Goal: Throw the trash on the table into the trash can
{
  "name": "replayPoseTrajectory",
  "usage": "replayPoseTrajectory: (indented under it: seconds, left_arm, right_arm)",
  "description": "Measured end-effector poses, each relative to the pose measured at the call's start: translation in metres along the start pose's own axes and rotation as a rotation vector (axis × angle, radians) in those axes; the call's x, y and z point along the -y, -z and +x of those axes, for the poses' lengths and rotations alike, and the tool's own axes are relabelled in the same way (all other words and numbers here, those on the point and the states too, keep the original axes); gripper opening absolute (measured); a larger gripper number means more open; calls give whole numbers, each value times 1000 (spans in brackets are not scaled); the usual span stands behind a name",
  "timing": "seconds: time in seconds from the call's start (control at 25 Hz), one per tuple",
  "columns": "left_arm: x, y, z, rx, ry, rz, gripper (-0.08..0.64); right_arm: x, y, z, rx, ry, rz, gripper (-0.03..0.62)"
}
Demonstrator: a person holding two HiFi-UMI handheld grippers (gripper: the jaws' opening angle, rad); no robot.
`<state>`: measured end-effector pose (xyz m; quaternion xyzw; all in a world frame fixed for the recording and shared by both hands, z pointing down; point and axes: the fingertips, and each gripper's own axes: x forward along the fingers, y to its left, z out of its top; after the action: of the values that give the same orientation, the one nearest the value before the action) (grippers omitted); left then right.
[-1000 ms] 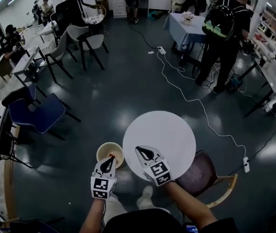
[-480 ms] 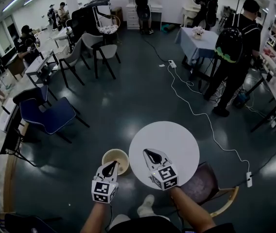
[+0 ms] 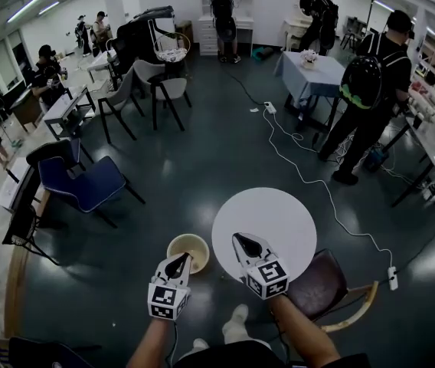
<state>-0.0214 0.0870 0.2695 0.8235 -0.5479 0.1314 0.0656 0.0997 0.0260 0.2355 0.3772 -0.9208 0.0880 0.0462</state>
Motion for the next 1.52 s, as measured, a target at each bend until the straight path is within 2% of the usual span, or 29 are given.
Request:
replayPoseTrajectory:
  seconds: [0.4, 0.64, 0.76, 1.2, 1.52]
  left_arm:
    - [2, -1, -106, 53, 36, 25, 9]
    - [7, -6, -157, 98, 61, 25, 9]
    - [12, -7, -176, 118, 74, 30, 9]
    - [16, -6, -240, 163, 98, 53, 9]
    - [32, -9, -262, 180, 109, 40, 9]
  right_arm:
    - [-97, -13, -58, 55, 48, -14, 18]
    - [-142, -22, -91, 90, 99, -55, 18]
    - [-159, -24, -105, 103, 124, -70, 20]
    - [-228, -22, -132, 103, 118, -115, 18]
    - [-253, -31, -142, 115, 104, -134, 18]
